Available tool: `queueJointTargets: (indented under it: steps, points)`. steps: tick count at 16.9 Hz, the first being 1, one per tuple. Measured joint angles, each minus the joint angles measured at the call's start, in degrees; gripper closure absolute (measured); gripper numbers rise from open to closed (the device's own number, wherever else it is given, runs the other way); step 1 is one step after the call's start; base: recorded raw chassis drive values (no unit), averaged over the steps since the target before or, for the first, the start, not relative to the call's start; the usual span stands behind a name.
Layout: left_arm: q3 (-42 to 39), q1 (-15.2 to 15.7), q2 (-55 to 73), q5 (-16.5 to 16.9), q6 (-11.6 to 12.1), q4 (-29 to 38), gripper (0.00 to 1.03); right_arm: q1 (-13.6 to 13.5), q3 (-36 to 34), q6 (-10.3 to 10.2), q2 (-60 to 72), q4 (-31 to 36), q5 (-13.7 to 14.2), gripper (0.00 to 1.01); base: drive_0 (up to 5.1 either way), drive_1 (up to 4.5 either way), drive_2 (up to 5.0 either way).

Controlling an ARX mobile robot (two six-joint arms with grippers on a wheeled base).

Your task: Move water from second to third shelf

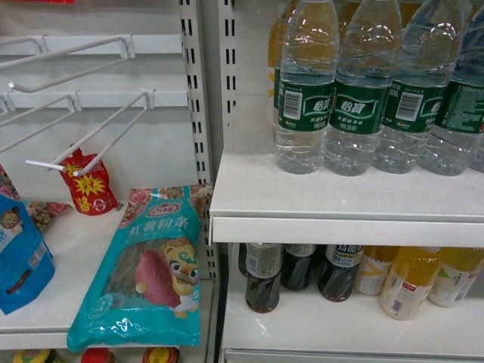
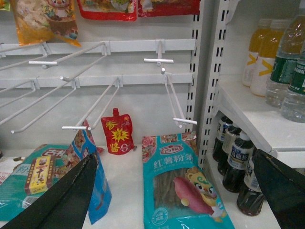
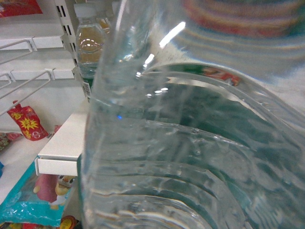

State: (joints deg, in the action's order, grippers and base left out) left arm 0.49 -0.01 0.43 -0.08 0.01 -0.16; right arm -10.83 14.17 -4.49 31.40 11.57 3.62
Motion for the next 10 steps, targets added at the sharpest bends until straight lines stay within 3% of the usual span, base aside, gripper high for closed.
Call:
queueJointTargets:
  steps: [4, 5, 6, 8, 10]
  points:
    - [0.0, 0.0, 0.0, 0.0, 0.0, 0.0, 0.05, 0.0, 0.2, -0.1, 0.0, -1.2, 0.1, 0.58, 0.0, 0.0, 0.0]
    - [0.0, 0.0, 0.0, 0.0, 0.0, 0.0, 0.05, 0.0, 2.5, -0.5, 0.6, -7.8, 0.3, 0.58, 0.0, 0.0, 0.0]
    - [0.0, 0.0, 0.0, 0.0, 0.0, 0.0, 0.05, 0.0, 2.7, -0.5, 2.0, -8.5, 0.4, 0.58, 0.0, 0.0, 0.0]
    - [0.0, 0.0, 0.0, 0.0, 0.0, 0.0, 0.05, 0.3, 3.1, -0.5, 5.3, -6.9, 0.7, 0.58, 0.0, 0.0, 0.0]
    - [0.0, 0.0, 0.0, 0.0, 0.0, 0.0, 0.05, -0.2, 4.8, 0.1, 9.7, -1.2, 1.7, 0.58, 0.0, 0.0, 0.0]
